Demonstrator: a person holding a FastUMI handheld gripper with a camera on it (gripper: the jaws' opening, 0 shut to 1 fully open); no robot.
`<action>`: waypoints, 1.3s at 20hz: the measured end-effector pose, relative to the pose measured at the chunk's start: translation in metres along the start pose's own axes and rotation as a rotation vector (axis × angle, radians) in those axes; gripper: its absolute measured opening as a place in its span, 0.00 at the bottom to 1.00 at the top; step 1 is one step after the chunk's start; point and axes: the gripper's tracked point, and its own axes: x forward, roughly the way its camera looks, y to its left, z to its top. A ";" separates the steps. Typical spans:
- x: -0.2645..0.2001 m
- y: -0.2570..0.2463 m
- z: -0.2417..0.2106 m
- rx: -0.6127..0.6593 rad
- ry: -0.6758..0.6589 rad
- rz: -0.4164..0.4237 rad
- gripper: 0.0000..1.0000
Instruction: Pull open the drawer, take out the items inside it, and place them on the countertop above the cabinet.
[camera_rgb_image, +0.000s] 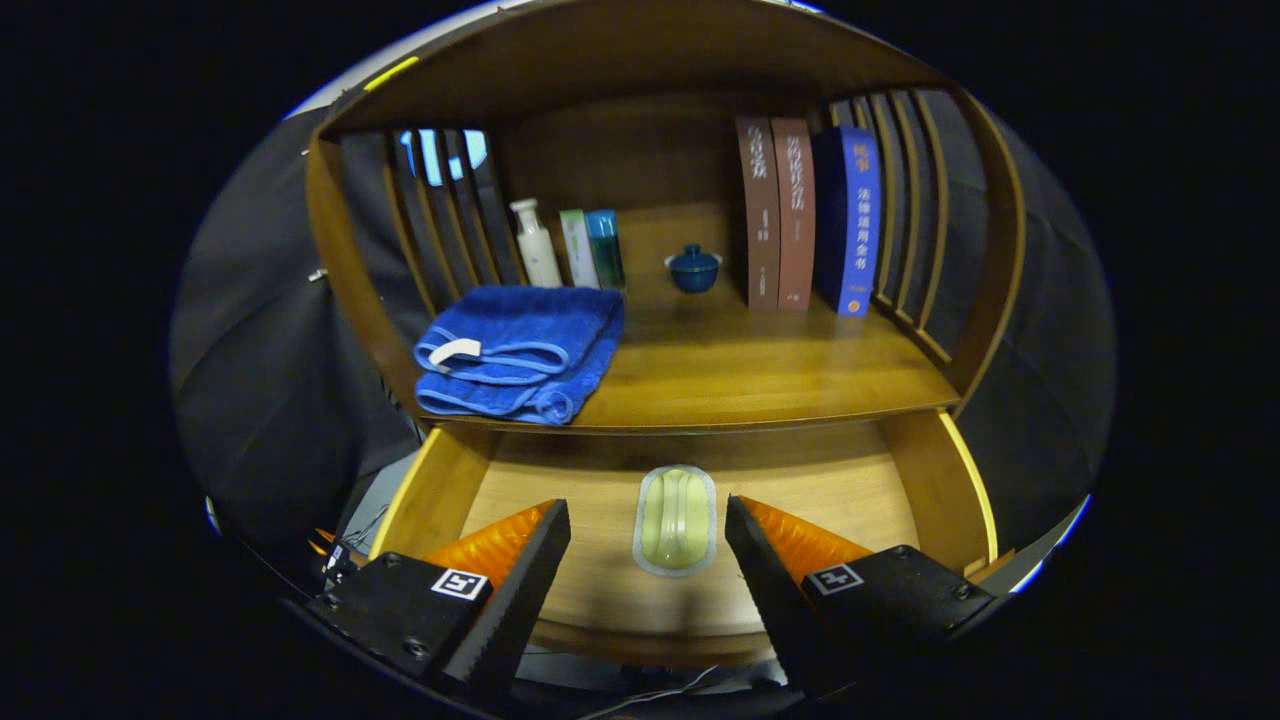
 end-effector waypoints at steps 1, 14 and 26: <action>0.012 -0.003 -0.002 0.000 0.037 -0.013 1.00; 0.090 -0.020 -0.061 0.013 0.405 -0.090 0.41; 0.089 -0.014 -0.057 -0.012 0.364 -0.053 0.23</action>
